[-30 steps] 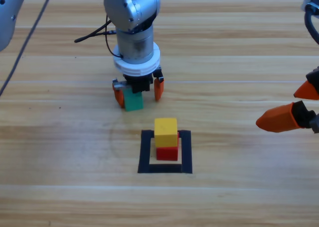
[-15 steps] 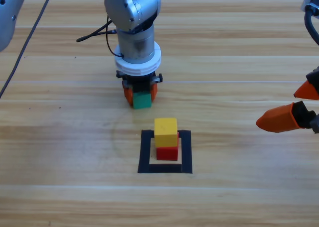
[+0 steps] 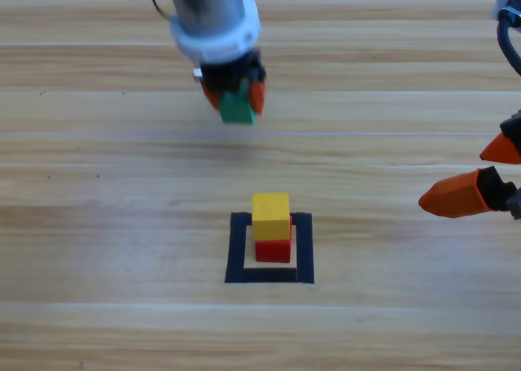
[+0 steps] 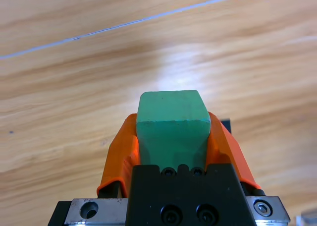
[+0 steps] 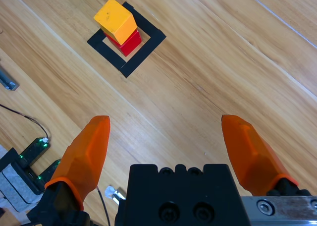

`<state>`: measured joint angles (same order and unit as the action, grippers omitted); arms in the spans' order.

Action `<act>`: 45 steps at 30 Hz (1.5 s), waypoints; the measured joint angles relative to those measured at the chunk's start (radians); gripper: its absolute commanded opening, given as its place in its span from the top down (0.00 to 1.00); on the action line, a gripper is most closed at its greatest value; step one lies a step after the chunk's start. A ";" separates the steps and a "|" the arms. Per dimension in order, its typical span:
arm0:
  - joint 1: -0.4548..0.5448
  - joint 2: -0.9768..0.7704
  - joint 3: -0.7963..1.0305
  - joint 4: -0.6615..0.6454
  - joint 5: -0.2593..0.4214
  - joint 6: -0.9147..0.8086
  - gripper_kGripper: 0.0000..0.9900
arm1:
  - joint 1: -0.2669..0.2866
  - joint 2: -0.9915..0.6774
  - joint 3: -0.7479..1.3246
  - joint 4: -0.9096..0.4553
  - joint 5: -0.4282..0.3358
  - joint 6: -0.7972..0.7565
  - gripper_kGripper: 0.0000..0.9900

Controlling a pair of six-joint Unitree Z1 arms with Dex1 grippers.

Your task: Stack the blocks in the rectangular block: red at the bottom, yellow in the middle, green on top

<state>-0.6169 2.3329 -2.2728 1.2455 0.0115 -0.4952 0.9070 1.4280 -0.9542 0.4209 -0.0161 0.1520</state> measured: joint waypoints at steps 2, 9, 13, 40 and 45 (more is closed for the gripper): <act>0.000 -0.047 -0.009 0.031 -0.021 0.060 1.00 | 0.000 0.000 0.000 0.000 0.000 0.000 0.00; -0.033 -0.082 -0.013 0.104 -0.027 0.099 1.00 | 0.000 0.000 0.000 0.000 0.000 0.000 0.00; -0.084 -0.088 -0.013 0.146 -0.020 0.026 1.00 | 0.000 0.000 0.000 0.000 0.001 0.000 0.00; -0.240 -0.120 0.099 0.165 0.062 -0.444 1.00 | 0.000 0.000 0.001 0.000 0.001 0.000 0.00; -0.253 -0.119 0.095 0.165 0.068 -0.448 1.00 | 0.000 0.000 0.001 0.000 0.001 0.000 0.00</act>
<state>-0.8703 2.2135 -2.1781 1.4106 0.0796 -0.9429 0.9070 1.4280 -0.9533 0.4209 -0.0147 0.1520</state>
